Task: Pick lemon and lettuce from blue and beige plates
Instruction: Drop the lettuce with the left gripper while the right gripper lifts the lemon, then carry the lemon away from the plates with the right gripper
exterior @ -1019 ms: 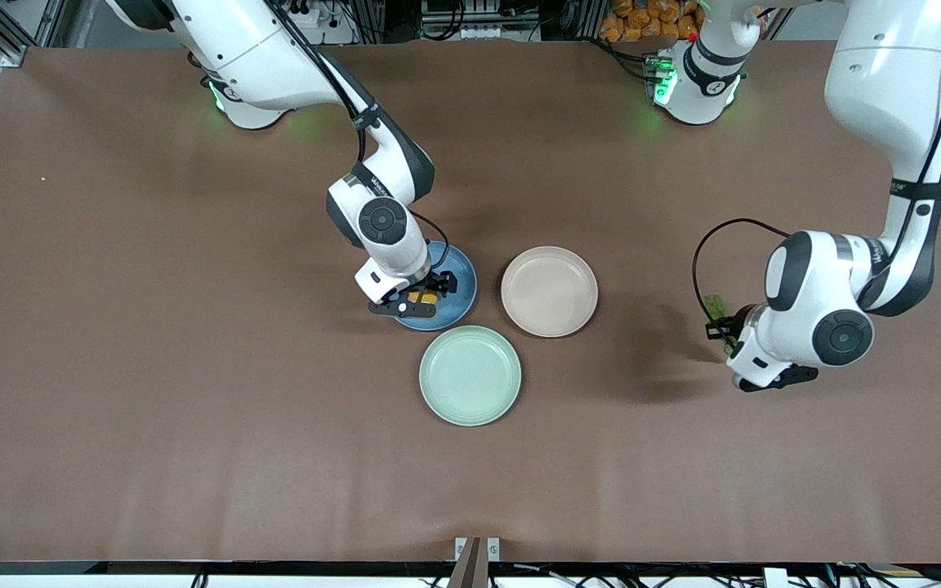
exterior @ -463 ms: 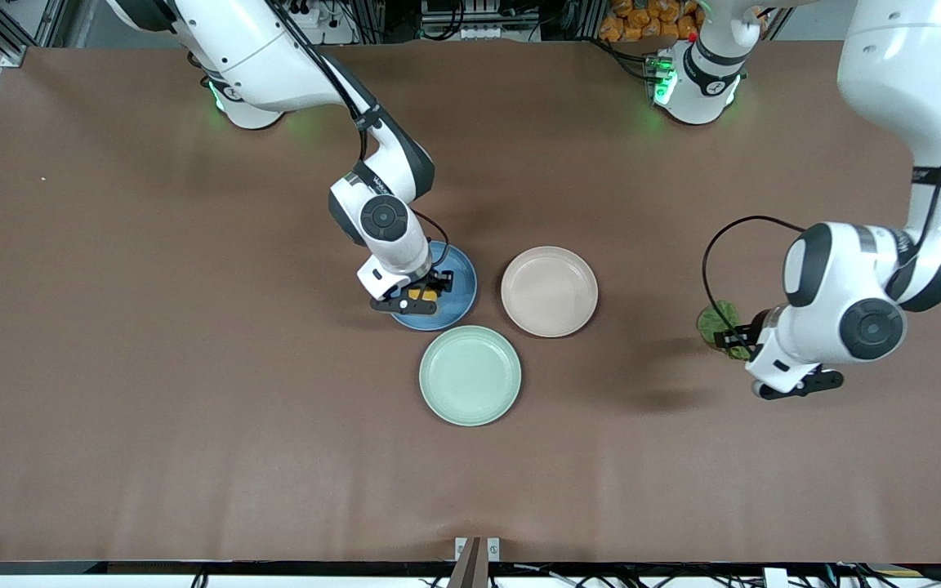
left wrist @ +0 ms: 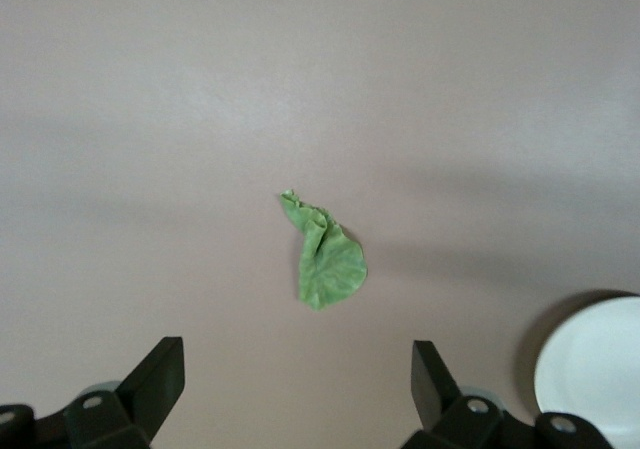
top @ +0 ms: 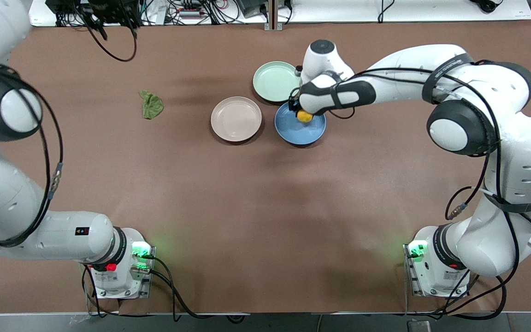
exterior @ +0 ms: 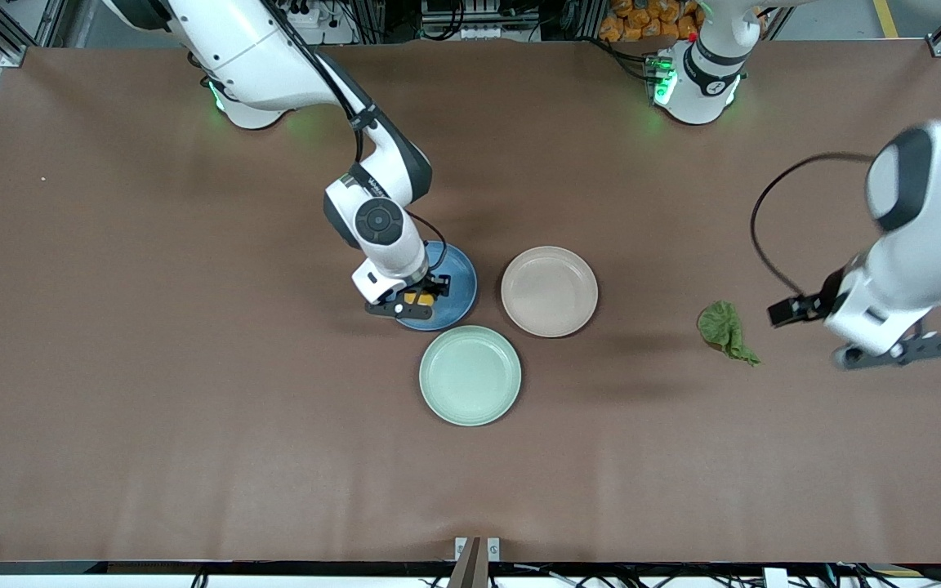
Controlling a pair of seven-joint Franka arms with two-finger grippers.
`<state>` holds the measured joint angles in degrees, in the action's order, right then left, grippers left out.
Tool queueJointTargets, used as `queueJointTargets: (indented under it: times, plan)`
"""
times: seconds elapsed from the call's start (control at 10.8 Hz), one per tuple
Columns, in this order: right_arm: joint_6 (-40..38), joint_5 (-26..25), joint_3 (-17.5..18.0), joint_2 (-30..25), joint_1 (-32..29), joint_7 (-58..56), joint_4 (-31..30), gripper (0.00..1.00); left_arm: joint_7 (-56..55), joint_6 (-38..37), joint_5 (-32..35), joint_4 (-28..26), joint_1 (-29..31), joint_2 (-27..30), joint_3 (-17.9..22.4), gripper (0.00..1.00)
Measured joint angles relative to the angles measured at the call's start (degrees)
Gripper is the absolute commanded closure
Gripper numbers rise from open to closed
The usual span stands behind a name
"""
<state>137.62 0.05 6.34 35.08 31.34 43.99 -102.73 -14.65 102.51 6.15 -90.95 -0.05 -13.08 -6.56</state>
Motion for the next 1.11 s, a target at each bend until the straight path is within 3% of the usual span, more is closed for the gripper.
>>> queueJointTargets:
  times: [0.28, 0.56, 1.11]
  plan:
    - [-8.1, 0.0, -0.1, -4.2, -5.9, -9.8, 0.5, 0.92, 0.0, -5.5, -1.2, -0.1, -0.3, 7.5, -0.8, 0.00]
    - [-16.2, 0.0, -1.2, -8.1, -12.2, -23.0, 0.4, 0.92, 1.1, -6.2, -3.7, -0.4, -0.5, 10.5, -0.9, 0.00]
    - [-17.0, 0.0, -11.9, -12.4, -16.4, -46.6, -5.0, 0.92, 2.3, -11.7, -4.4, 2.6, -0.5, 11.3, -0.9, 0.00]
